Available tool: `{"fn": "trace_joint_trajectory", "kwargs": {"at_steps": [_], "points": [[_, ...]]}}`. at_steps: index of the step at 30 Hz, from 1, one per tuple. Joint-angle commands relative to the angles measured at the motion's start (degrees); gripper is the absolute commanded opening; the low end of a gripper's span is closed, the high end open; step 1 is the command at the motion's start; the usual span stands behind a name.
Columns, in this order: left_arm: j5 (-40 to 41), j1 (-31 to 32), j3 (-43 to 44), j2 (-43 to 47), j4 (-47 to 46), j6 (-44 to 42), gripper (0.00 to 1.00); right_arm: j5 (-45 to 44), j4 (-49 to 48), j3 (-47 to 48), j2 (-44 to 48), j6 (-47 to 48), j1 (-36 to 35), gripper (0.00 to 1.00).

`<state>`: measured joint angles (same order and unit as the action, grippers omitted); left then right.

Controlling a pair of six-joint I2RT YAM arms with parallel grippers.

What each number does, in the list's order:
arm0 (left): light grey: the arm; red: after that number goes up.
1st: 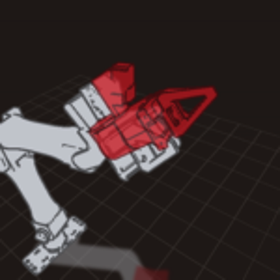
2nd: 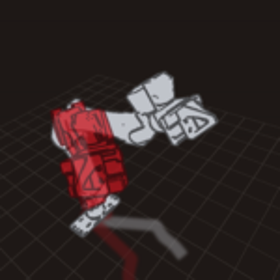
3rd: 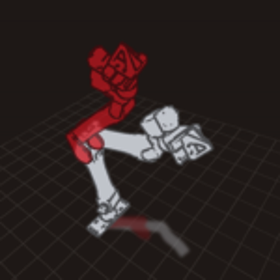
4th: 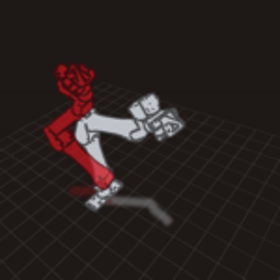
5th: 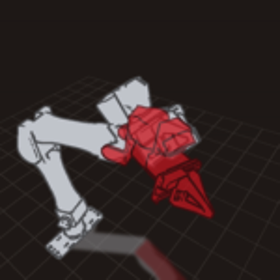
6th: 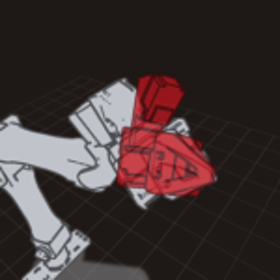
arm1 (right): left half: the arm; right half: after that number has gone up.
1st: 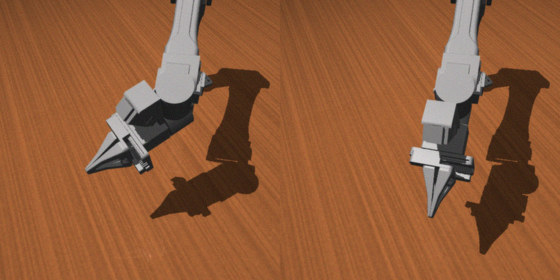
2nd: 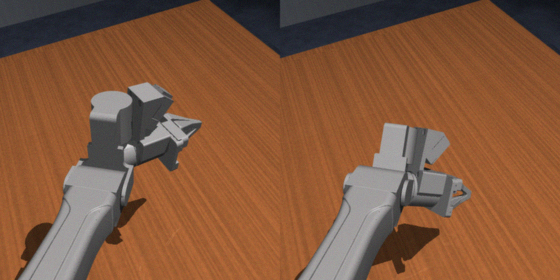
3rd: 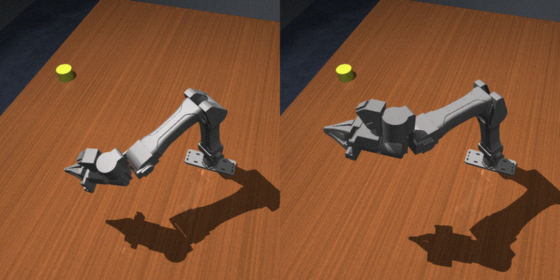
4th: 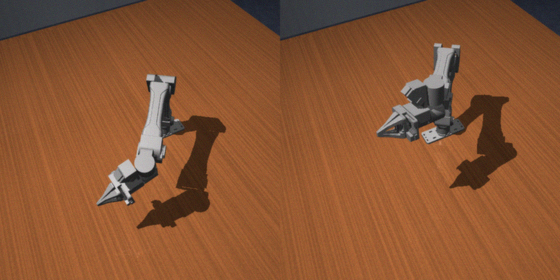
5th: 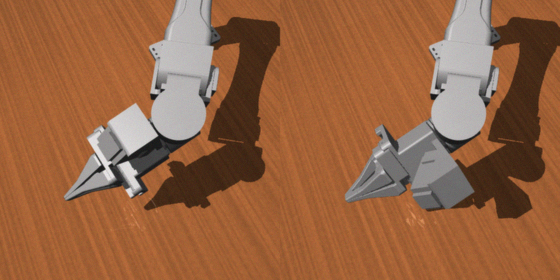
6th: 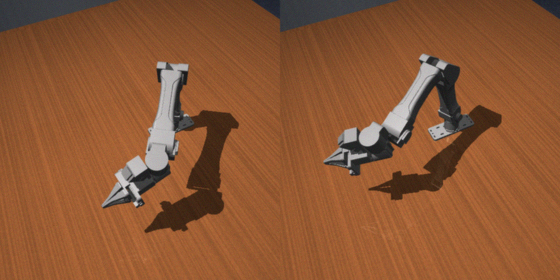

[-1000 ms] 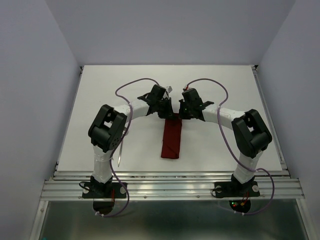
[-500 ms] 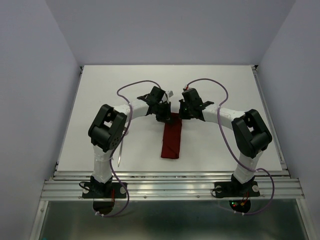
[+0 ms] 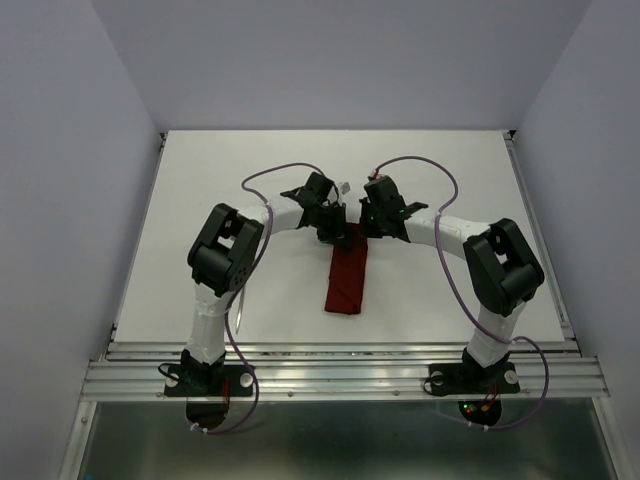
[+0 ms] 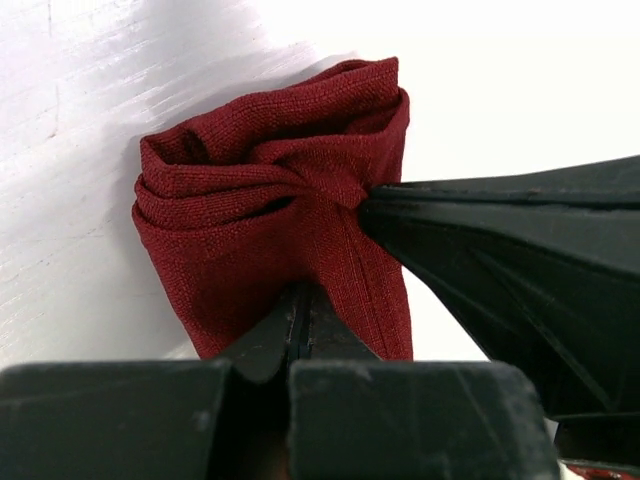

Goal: Fold the napkin into a case and place the utensils inside
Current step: Smooth out the smaller rectangle-folded napkin at the center of the board.

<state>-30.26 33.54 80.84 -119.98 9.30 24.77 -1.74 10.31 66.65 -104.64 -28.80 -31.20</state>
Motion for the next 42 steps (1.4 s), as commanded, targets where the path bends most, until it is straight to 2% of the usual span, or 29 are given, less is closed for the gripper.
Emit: {"fn": "trace_joint_trajectory", "kwargs": {"at_steps": [1,19,23,26,28,32,33,34,35,42], "points": [[0.6,0.0,2.5,-1.0,-2.1,0.9,0.00,0.2,-1.4,0.2,2.2,-0.7,-0.4,0.01],[1.0,0.1,5.6,-5.6,-7.0,5.0,0.00,0.1,-1.1,-0.6,3.2,-1.6,-0.4,0.01],[1.5,0.2,4.8,-4.0,-7.5,5.1,0.00,-0.4,-1.0,-1.2,4.2,-2.0,-0.4,0.01],[2.2,0.2,4.4,-2.0,-7.0,4.8,0.00,-1.9,-0.9,-1.4,5.3,-2.4,-0.4,0.09],[2.2,0.2,4.2,-1.0,-6.7,4.5,0.00,-3.5,-0.8,-1.6,7.4,-2.6,-0.4,0.18],[1.8,0.2,3.6,1.4,-5.5,4.0,0.00,-5.3,-0.4,-3.4,11.5,-2.9,0.3,0.49],[1.8,0.2,3.5,1.9,-5.3,3.8,0.00,-5.3,-0.3,-3.9,12.2,-3.1,0.9,0.49],[1.8,0.2,3.5,2.6,-4.8,3.6,0.00,-5.4,0.0,-4.4,13.3,-3.4,1.5,0.54],[1.8,0.2,3.5,2.9,-4.6,3.4,0.00,-5.4,0.1,-5.1,13.8,-3.5,1.5,0.56],[3.0,0.0,4.6,5.8,-1.7,3.0,0.00,-1.2,-0.2,-10.2,15.1,-6.0,2.0,0.61]]}}
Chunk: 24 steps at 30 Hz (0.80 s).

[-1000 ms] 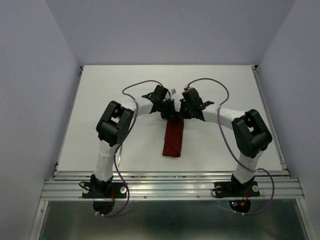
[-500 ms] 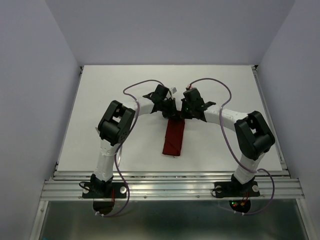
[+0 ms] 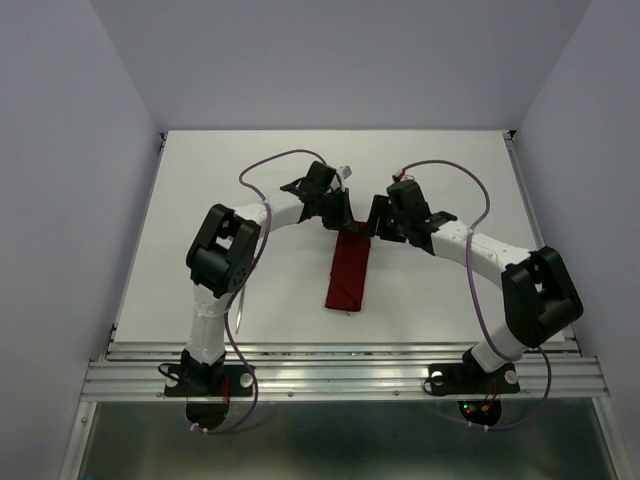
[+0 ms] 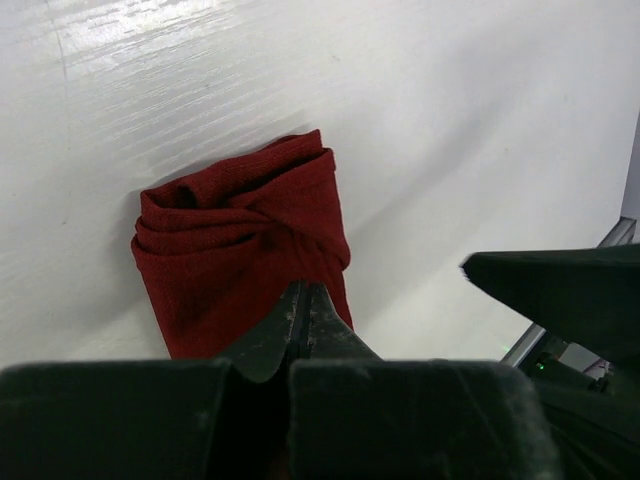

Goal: Fold the napkin into a case and place the utensils inside
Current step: Smooth out the smaller rectangle-folded napkin at the center of the board.

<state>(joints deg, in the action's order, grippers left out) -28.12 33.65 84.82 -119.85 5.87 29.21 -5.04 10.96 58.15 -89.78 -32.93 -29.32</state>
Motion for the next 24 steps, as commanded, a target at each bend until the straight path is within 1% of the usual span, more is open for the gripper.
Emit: {"fn": "trace_joint_trajectory", "kwargs": {"at_steps": [1,4,6,9,15,20,21,23,24], "points": [[1.0,-0.1,0.9,6.0,2.0,-1.5,0.00,2.9,-1.0,-2.2,0.0,-2.1,0.1,0.61],[1.8,-0.1,1.0,7.4,3.0,-1.4,0.00,6.4,-2.6,-3.0,-1.0,-2.8,0.1,0.60],[2.2,-0.3,1.1,8.3,3.4,-1.3,0.00,8.0,-3.2,-3.0,-1.9,-2.6,0.1,0.61],[2.4,-0.7,0.7,9.2,3.6,-1.3,0.00,9.9,-3.8,-2.7,-4.5,-2.2,0.1,0.66],[2.5,-1.0,-0.2,9.7,4.0,-1.4,0.00,10.2,-4.8,-3.0,-7.4,-1.9,0.1,0.64],[2.5,-1.1,-1.0,9.9,3.8,-1.4,0.00,11.0,-5.9,-3.6,-8.9,-2.5,0.1,0.51],[2.5,-1.1,-1.1,9.9,3.9,-1.4,0.00,10.5,-6.1,-3.7,-9.2,-2.8,0.1,0.42],[2.6,-1.1,-1.1,10.1,4.0,-1.5,0.00,9.4,-6.2,-4.0,-9.0,-3.5,0.1,0.31],[2.7,-1.1,-1.1,10.2,4.0,-1.7,0.00,9.0,-6.6,-4.2,-8.6,-4.2,0.1,0.22]]}}
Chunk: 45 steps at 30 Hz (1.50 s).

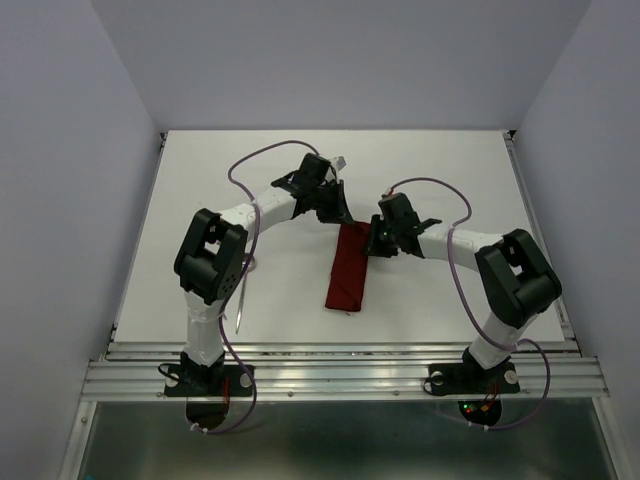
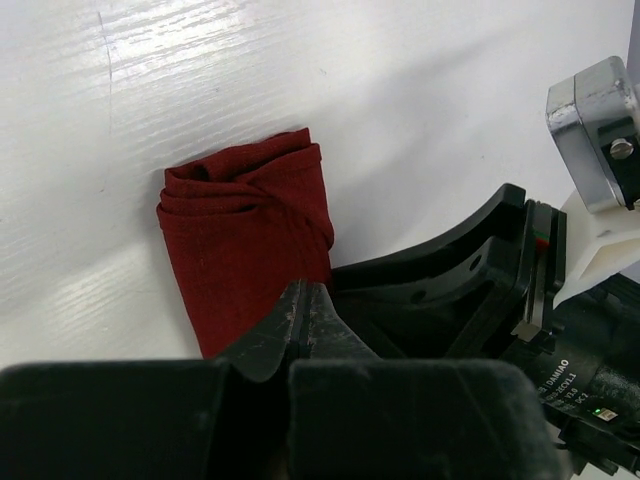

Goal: Fold the napkin into a case and place the utensils inside
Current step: Smooth out the smaller rectangle-folded napkin at the center of the board, then pick up the smaller rectangle-folded napkin from the center of the board.

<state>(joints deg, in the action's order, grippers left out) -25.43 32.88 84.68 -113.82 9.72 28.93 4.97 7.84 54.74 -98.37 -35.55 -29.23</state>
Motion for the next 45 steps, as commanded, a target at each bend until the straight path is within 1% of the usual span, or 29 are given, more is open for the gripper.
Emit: {"fn": "trace_joint_trajectory", "kwargs": {"at_steps": [1,5,10,12,13,15,16,18,22,23,26,27,29,30,32,33,35,37,39,42,43,44,45], "points": [[0.1,-0.4,-1.1,4.2,0.3,-1.4,0.00,-1.7,-3.5,-1.0,0.2,-1.8,0.1,0.19],[0.5,-0.4,-1.0,4.1,0.5,-1.7,0.00,-1.2,-4.8,-1.3,0.3,-3.6,0.1,0.08],[0.9,-0.4,-0.9,4.4,0.9,-2.1,0.00,-0.7,-6.4,-1.4,-0.8,-5.5,0.1,0.08],[1.7,-0.4,-0.8,4.6,1.5,-2.5,0.00,-1.2,-6.3,-1.2,-0.6,-5.9,0.1,0.18],[2.0,-0.4,-0.7,4.7,1.8,-2.6,0.00,-1.5,-6.3,-1.2,-0.3,-6.0,0.1,0.28],[3.6,-0.5,-0.4,5.3,2.8,-3.1,0.00,-3.0,-6.1,-1.5,1.2,-5.9,0.8,0.44],[4.2,-0.3,-0.6,5.7,3.4,-3.2,0.00,-3.3,-6.0,-1.8,1.7,-5.9,1.3,0.49],[6.3,-0.1,-0.6,6.2,4.0,-3.4,0.00,-3.2,-5.9,-2.5,3.6,-5.9,3.3,0.55],[11.4,1.4,-0.1,6.8,6.8,-3.2,0.00,-2.4,-5.8,-4.3,6.7,-5.1,6.8,0.55],[13.8,2.4,0.4,6.6,7.4,-3.1,0.02,-2.4,-5.2,-4.4,7.0,-4.4,7.4,0.55],[17.7,4.5,1.7,6.4,10.1,-2.7,0.09,-1.6,-5.1,-4.9,7.5,-3.7,9.5,0.52],[20.2,5.9,2.1,6.2,11.2,-2.2,0.18,-1.4,-5.0,-5.2,7.7,-3.6,10.3,0.50],[22.4,7.5,2.5,5.9,12.5,-1.9,0.24,-1.0,-5.1,-5.4,7.8,-3.6,10.9,0.48],[24.7,8.9,2.6,5.6,13.1,-1.7,0.31,-0.8,-5.1,-5.5,7.8,-3.3,11.0,0.47],[27.9,10.2,3.1,4.9,14.7,-1.5,0.35,-0.4,-5.0,-5.3,7.6,-2.7,11.0,0.46],[28.3,11.4,3.1,4.6,15.1,-1.4,0.36,0.0,-5.0,-4.6,7.3,-2.3,11.0,0.45],[28.9,12.6,3.2,4.0,15.4,-1.2,0.45,1.7,-4.5,-3.5,5.8,-1.2,11.0,0.43],[28.9,13.7,3.3,3.5,15.4,-1.2,0.46,2.1,-4.2,-2.5,5.0,-0.8,11.0,0.43],[29.6,15.4,4.2,2.4,15.9,-1.0,0.54,2.2,-4.1,-1.7,4.5,-0.4,11.0,0.43],[31.0,17.0,6.5,-0.1,17.2,-0.9,0.57,2.6,-4.2,-1.0,3.9,-0.4,11.0,0.43],[31.8,17.5,7.1,-0.6,17.8,-0.8,0.60,2.6,-4.1,-1.0,3.9,-0.3,11.0,0.43],[33.2,18.4,8.6,-1.7,19.1,-0.9,0.66,2.6,-4.2,-1.1,4.0,-0.4,11.0,0.43],[33.8,18.8,9.2,-2.3,19.7,-0.9,0.67,2.5,-4.1,-1.2,4.1,-0.4,11.0,0.43]]}}
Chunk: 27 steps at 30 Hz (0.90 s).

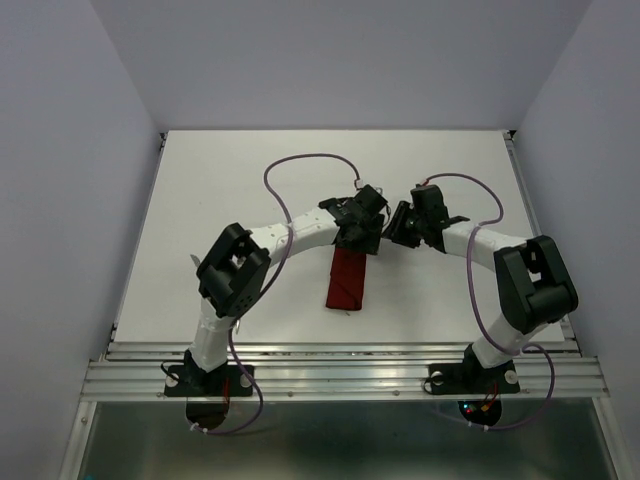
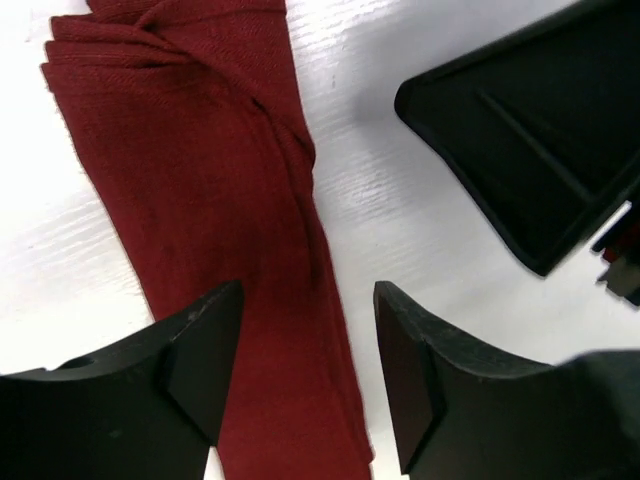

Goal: Fold the napkin into a case and place the utensils inside
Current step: Pick up the smaller rectangle-folded napkin from the center of the board.

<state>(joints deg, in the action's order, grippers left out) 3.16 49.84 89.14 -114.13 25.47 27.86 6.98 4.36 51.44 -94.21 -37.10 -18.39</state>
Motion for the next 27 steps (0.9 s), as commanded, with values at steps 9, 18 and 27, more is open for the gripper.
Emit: {"fn": "trace_joint_trajectory", "kwargs": {"at_steps": [9,18,27], "points": [[11.7,4.8,9.6,-6.9,8.6,0.0,0.60,-1.4,-0.6,0.2,1.8,1.2,1.3,0.45],[14.5,6.5,12.1,-10.5,10.4,-0.3,0.54,-0.5,-0.6,-5.0,5.9,1.9,6.2,0.47],[17.1,7.2,13.4,-14.8,11.9,-1.0,0.47,0.0,-0.3,-6.4,7.2,2.2,7.9,0.46]]}}
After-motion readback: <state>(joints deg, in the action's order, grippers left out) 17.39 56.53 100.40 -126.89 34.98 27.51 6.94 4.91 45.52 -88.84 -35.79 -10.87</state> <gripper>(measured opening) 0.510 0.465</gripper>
